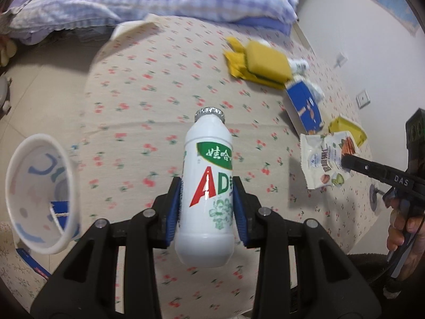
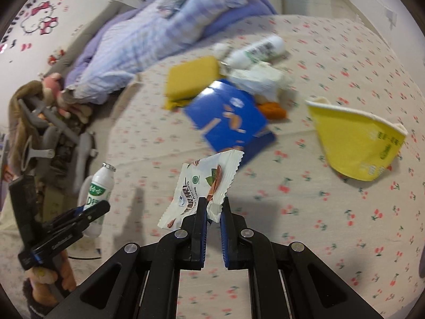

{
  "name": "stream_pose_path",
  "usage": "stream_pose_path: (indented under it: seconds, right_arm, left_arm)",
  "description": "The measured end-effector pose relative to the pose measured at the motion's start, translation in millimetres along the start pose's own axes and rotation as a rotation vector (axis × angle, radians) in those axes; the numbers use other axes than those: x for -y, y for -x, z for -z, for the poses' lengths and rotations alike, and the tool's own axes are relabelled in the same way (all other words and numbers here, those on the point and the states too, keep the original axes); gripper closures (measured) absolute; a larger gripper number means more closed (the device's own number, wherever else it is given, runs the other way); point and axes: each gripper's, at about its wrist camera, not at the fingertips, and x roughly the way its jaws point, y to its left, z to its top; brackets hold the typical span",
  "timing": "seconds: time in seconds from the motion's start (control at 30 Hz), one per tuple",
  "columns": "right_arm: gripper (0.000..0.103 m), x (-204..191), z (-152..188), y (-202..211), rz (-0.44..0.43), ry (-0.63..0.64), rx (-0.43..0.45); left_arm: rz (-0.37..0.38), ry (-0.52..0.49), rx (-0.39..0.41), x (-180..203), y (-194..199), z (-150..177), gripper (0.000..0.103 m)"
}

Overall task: Collect trash
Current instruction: 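Carry the bottle over the white bin and open the left tool to drop it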

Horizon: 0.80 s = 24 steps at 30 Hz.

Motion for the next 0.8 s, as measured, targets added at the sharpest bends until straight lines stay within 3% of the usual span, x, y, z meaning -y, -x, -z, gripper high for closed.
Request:
stream_pose_path:
  seconds: [0.43, 0.8]
  right_arm:
    - [0.093, -88, -8, -27, -0.074, 0.111, -0.024]
    - [0.093, -172, -4, -72, -0.121, 0.229, -0.09]
  left_arm:
    - [-0.081, 0.196, 0.073, -108, 44, 20, 0.064]
    - [-0.162, 0.343, 0.113, -189, 58, 38, 0.064]
